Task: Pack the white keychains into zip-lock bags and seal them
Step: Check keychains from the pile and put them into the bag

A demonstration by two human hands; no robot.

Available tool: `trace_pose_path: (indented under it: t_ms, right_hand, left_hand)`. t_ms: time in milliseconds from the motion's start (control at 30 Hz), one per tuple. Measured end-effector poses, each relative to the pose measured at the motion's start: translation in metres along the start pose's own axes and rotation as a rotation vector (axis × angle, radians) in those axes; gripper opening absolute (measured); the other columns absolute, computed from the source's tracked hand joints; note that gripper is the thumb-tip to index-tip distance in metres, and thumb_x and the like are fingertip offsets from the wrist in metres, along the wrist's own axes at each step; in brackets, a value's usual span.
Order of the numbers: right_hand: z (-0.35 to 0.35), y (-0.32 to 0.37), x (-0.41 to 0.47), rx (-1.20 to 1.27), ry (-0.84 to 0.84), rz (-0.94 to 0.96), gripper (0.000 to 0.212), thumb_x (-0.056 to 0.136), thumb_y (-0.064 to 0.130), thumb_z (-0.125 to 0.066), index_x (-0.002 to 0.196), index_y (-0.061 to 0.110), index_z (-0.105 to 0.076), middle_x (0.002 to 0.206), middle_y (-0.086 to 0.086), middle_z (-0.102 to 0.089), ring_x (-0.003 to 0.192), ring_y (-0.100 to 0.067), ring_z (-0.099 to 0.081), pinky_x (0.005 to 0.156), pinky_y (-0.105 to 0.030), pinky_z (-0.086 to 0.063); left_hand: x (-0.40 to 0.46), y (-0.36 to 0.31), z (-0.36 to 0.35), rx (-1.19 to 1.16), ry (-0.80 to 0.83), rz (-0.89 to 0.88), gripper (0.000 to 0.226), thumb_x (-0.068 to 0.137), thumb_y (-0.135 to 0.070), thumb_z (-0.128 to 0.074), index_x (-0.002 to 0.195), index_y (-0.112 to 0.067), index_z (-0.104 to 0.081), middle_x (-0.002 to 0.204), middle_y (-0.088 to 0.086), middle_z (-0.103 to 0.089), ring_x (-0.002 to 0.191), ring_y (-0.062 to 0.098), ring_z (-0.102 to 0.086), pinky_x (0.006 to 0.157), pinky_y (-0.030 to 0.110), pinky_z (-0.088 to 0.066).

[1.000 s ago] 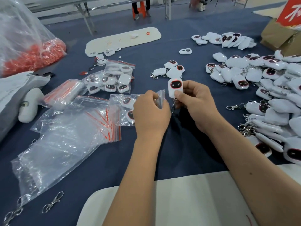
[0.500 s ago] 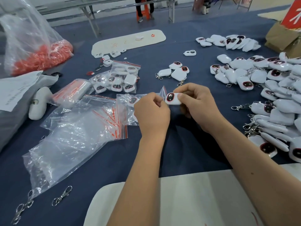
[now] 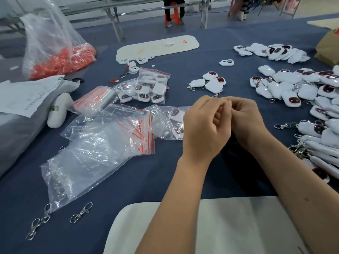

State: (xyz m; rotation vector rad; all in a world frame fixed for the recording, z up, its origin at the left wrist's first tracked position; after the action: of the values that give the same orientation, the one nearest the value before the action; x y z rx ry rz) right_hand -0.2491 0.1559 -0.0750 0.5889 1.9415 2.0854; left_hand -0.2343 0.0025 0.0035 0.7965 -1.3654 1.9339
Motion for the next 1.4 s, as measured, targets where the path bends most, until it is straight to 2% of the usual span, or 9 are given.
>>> trace_pose_path:
  t_ms: [100,267,433,600,800,933,1033,1233,1400]
  right_hand:
    - [-0.008,-0.003,0.001,0.101,0.071,-0.041,0.039,0.107,0.036,-0.057,0.103,0.004,-0.078,0.092,-0.028,-0.074,0.070,-0.029,-0.063,0.056,-0.034,-0.051]
    - [-0.023,0.002,-0.010,-0.321,0.188,0.061,0.025,0.080,0.032,-0.091,0.102,0.026,-0.080,0.092,0.005,-0.080,0.085,-0.014,-0.075,0.084,-0.029,-0.060]
    - [-0.019,0.013,-0.012,-0.401,0.088,0.136,0.024,0.086,0.016,-0.086,0.082,0.039,-0.079,0.098,0.011,-0.078,0.096,-0.011,-0.074,0.096,-0.037,-0.058]
    - [-0.013,0.009,-0.009,-0.372,0.024,0.139,0.018,0.100,0.008,-0.066,0.098,0.020,-0.079,0.090,0.009,-0.080,0.086,-0.009,-0.074,0.091,-0.039,-0.059]
    - [-0.006,0.017,-0.013,-0.126,-0.003,0.160,0.022,0.105,0.004,-0.056,0.116,0.013,-0.073,0.090,0.012,-0.080,0.087,-0.003,-0.073,0.083,-0.021,-0.055]
    - [0.043,0.039,-0.023,-0.534,-0.385,0.160,0.017,0.099,0.011,-0.062,0.102,0.016,-0.078,0.089,0.010,-0.076,0.087,-0.009,-0.070,0.086,-0.028,-0.055]
    - [0.072,0.051,-0.028,-0.936,-0.485,0.042,0.018,0.096,0.022,-0.062,0.105,0.018,-0.078,0.104,-0.007,-0.076,0.112,-0.036,-0.061,0.092,-0.042,-0.050]
    - [0.116,0.045,-0.047,-1.337,-0.508,-0.282,0.034,0.090,0.038,-0.065,0.119,0.019,-0.067,0.129,-0.019,-0.053,0.130,-0.043,-0.035,0.100,-0.051,-0.033]
    - [0.098,0.022,-0.051,-1.449,-0.341,-0.354,0.034,0.090,0.028,-0.057,0.124,0.020,-0.059,0.138,-0.019,-0.051,0.132,-0.043,-0.042,0.109,-0.051,-0.030]
  left_hand:
    - [0.004,0.025,0.033,-0.171,-0.256,0.223,0.021,0.096,-0.010,-0.056,0.080,-0.006,-0.070,0.074,0.003,-0.068,0.070,0.024,-0.064,0.063,0.039,-0.052]
    - [-0.016,0.105,0.096,-0.549,-0.821,0.664,0.023,0.095,0.003,-0.044,0.080,-0.002,-0.061,0.066,0.012,-0.058,0.053,0.022,-0.051,0.046,0.029,-0.039]
    - [-0.025,0.115,0.112,-0.563,-0.953,0.722,0.025,0.092,0.004,-0.041,0.076,-0.003,-0.059,0.065,0.014,-0.054,0.051,0.021,-0.045,0.044,0.028,-0.037]
    - [-0.018,0.100,0.086,-0.501,-0.750,0.700,0.024,0.092,0.002,-0.043,0.076,-0.005,-0.059,0.063,0.008,-0.058,0.053,0.022,-0.050,0.048,0.032,-0.040]
    - [0.005,0.037,0.023,0.023,-0.157,0.290,0.014,0.092,-0.009,-0.054,0.080,-0.009,-0.061,0.074,0.001,-0.062,0.072,0.022,-0.057,0.069,0.041,-0.047]
    - [-0.015,0.042,-0.038,0.430,0.366,0.269,0.039,0.097,-0.030,-0.059,0.134,-0.017,-0.059,0.146,0.011,-0.050,0.141,0.035,-0.036,0.117,0.049,-0.031]
    - [-0.028,0.058,-0.055,0.600,0.614,0.308,0.066,0.103,-0.052,-0.046,0.159,-0.021,-0.030,0.168,0.004,-0.027,0.158,0.035,-0.009,0.127,0.051,-0.009]
    - [-0.028,0.043,-0.057,0.645,0.598,0.320,0.052,0.104,-0.058,-0.035,0.122,-0.022,-0.067,0.130,0.001,-0.066,0.130,0.031,-0.047,0.107,0.048,-0.034]
    - [-0.021,0.035,-0.039,0.635,0.419,0.378,0.049,0.105,-0.052,-0.034,0.092,-0.019,-0.067,0.094,0.001,-0.071,0.096,0.032,-0.056,0.088,0.046,-0.043]
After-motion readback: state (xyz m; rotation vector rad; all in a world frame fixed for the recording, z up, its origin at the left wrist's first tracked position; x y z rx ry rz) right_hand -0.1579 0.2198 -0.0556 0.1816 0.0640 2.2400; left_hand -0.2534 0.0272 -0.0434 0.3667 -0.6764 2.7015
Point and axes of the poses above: each hand's wrist, its own x-axis towards the middle knuckle, its own z-axis out of the back of the hand, y = z × x, the point moved 10 cm from there along x, towards the middle knuckle
